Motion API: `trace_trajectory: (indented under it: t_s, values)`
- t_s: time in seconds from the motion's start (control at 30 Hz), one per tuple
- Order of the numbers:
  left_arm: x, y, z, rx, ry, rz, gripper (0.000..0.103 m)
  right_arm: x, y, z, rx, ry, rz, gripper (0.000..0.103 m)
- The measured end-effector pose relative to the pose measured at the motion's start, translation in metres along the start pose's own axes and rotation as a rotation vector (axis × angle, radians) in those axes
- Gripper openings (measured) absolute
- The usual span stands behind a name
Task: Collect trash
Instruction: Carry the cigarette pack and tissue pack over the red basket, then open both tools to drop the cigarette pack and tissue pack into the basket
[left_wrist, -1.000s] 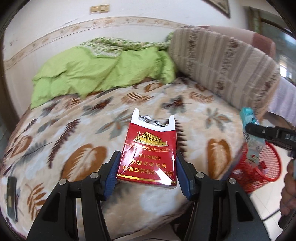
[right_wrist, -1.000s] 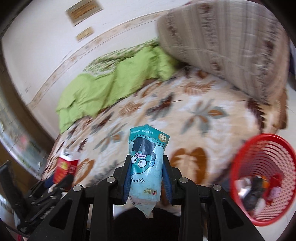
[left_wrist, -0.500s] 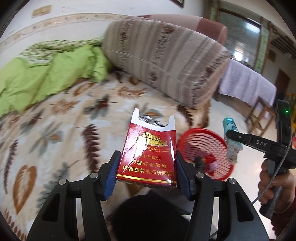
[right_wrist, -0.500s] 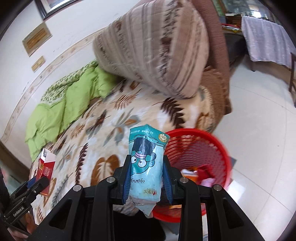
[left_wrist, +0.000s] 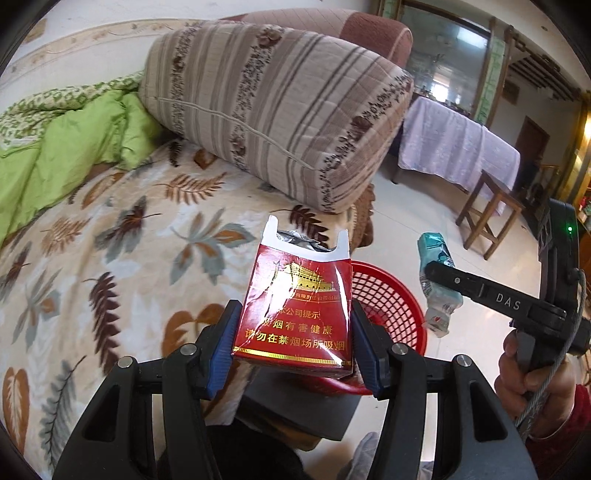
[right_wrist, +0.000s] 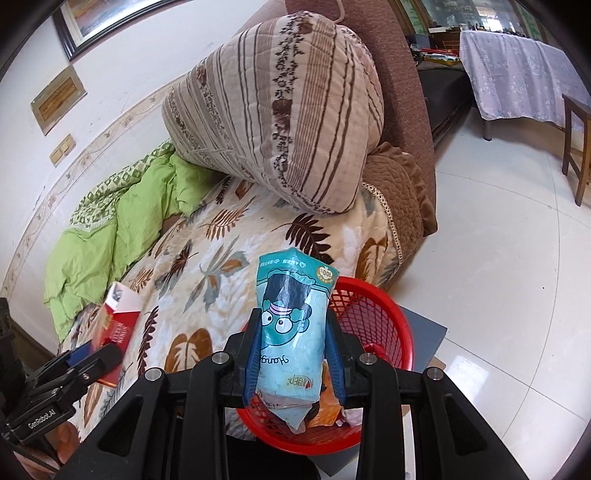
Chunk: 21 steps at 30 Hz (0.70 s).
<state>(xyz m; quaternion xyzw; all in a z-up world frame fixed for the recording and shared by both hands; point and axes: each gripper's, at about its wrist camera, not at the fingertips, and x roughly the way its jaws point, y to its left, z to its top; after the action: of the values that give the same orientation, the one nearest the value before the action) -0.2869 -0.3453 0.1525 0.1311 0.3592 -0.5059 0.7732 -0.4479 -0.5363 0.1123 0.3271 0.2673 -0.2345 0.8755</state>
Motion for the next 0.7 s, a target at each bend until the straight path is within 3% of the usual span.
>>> trace_trajectory:
  t_s: [0.33,0.7]
  values:
    - [0.035,-0.017,0.015,0.024,0.054,-0.054,0.056,0.003,-0.011,0.006,0.017,0.004,-0.003,0.035]
    - [0.070,-0.026,0.011,0.033,0.134,-0.084,0.056,0.018,-0.019,0.010,0.033,0.022,-0.016,0.036]
